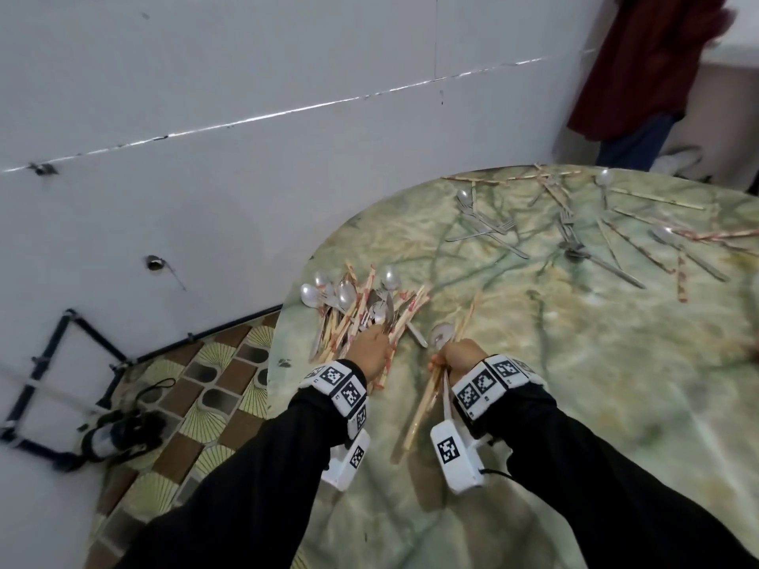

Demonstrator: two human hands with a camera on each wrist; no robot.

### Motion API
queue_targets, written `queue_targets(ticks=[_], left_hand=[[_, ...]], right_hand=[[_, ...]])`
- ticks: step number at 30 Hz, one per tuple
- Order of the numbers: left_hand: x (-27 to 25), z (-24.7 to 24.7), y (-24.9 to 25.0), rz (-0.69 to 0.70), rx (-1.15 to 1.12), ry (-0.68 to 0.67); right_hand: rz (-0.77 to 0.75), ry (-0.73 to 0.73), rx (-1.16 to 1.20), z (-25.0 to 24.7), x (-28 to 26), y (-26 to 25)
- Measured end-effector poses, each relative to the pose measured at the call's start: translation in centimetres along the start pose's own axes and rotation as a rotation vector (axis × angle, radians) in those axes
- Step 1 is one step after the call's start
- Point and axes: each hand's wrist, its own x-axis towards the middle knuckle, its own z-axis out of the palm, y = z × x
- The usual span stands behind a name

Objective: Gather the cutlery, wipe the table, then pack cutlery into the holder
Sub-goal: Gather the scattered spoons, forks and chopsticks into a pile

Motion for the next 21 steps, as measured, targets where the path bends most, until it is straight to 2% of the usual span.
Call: queue_targets(ticks=[9,15,19,21], left_hand=[[1.0,0.6,-0.2,-0.015,-0.021,-0.066],[1.6,0.3,-0.5,0.081,0.106,-0.052],[3.4,0.3,-0.8,0.122,0.249,-0.043],[4.7,0.2,-0.6,0.156,0.335,-0.032]], right_hand=[[-0.013,-0.005,-0.005,0.3,1.6,-0.7],[-0.108,0.051,-0.031,1.8,3.7,-0.6],[-0.157,0.121,0.041,2.7,6.2,-1.0],[-0.201,0.111,0.109,3.4,5.1,-2.4]])
